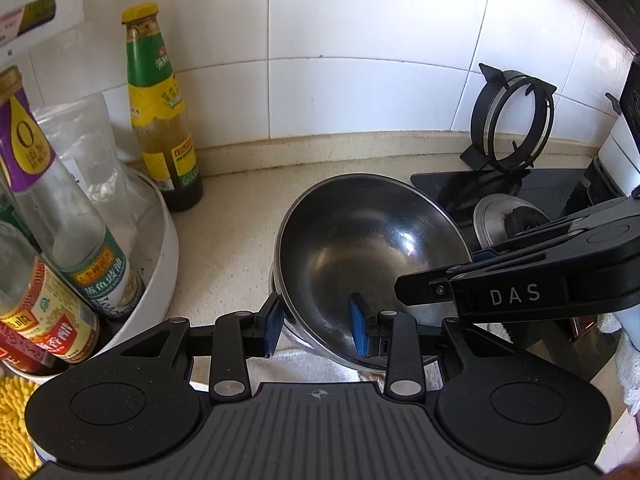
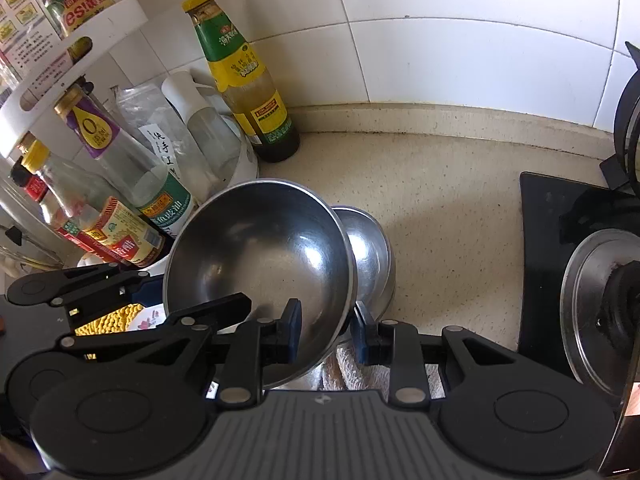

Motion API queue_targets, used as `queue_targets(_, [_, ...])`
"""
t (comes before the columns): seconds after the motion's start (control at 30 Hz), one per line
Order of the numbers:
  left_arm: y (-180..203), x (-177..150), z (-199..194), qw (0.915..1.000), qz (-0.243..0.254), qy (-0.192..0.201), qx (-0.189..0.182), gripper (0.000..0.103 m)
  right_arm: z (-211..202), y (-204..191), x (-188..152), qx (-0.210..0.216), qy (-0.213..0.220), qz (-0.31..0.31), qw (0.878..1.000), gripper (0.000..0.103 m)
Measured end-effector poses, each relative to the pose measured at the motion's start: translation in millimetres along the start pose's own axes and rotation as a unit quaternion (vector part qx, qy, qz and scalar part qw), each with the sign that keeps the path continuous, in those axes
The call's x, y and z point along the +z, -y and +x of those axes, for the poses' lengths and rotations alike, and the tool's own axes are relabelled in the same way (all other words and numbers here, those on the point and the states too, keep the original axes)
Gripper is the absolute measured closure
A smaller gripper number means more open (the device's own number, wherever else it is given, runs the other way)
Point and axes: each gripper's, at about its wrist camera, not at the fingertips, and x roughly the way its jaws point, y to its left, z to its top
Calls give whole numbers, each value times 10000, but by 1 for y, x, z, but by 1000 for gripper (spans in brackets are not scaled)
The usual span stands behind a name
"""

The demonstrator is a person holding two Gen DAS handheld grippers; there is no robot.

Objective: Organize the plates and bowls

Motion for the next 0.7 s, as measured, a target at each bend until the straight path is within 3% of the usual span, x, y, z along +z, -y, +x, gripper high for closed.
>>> queue_targets(0.1, [-2,0,4,10000,-7,-42,-13,61,4,0,3,-11,-10,31,10000,59])
queue_targets(0.2, [0,0,10,9999,10,-95,-98,46,8,-2,5,-73,-41,-21,10000,58])
queue_targets(0.47, [-7,7,27,9996,-56,-191,-224,52,21,10,13,-146,-99,93,9998,58])
queue_targets(0.7, [-10,14,45,9993,-36,-314,-219,51,34,19,21,-204,-207,167,9994,58])
